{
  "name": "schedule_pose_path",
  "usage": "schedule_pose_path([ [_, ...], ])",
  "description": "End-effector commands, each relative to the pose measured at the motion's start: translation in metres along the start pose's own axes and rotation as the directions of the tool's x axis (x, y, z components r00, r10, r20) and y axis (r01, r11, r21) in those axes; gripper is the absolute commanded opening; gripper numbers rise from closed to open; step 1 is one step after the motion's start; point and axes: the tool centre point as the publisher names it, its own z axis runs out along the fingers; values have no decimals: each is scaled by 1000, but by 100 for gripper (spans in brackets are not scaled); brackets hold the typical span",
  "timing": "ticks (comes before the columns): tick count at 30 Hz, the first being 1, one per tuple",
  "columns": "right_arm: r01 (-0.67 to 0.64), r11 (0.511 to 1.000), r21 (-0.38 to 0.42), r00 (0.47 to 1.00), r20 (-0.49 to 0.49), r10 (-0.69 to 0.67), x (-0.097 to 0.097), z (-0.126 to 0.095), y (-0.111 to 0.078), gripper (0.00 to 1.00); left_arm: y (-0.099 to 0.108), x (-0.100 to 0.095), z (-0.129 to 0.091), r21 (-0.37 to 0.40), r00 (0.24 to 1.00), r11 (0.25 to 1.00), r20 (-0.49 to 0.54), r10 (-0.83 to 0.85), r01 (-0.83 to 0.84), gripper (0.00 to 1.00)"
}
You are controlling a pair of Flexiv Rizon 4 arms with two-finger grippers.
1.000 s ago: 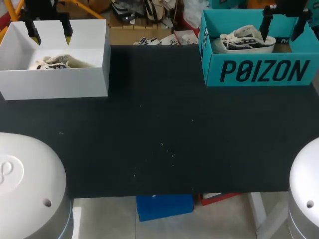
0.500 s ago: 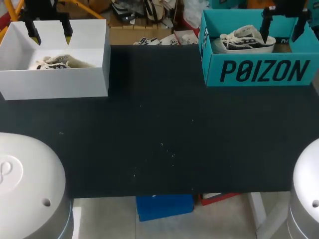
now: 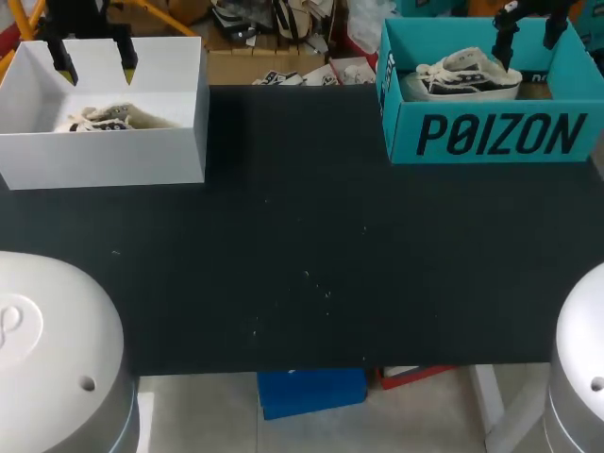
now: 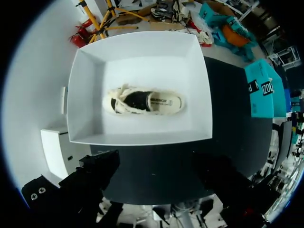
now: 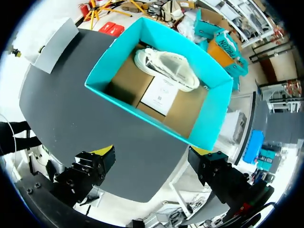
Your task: Take the shoe out of the shoebox, open the shoe tongue, remove and reinsert the insole, then place the shoe into the shoebox
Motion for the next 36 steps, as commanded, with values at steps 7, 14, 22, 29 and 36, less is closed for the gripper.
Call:
schedule_pose_path([
  [7,435,894,-107,898,133,-420,3,0,-9,100,0,0,0,-2,1000,1000,3,-1,1,100],
  [14,638,747,-189,768,83,-635,-7,10,21,100,0,0,0,-2,1000,1000,3,-1,1,100],
  [22,736,652,-184,669,49,-741,-18,27,59,100,0,0,0,-2,1000,1000,3,-1,1,100],
  [29,792,594,-143,605,44,-795,-28,53,95,100,0,0,0,-2,1000,1000,3,-1,1,100],
  [36,786,607,-118,616,61,-786,-43,86,121,46,0,0,0,-2,1000,1000,3,-1,1,100],
])
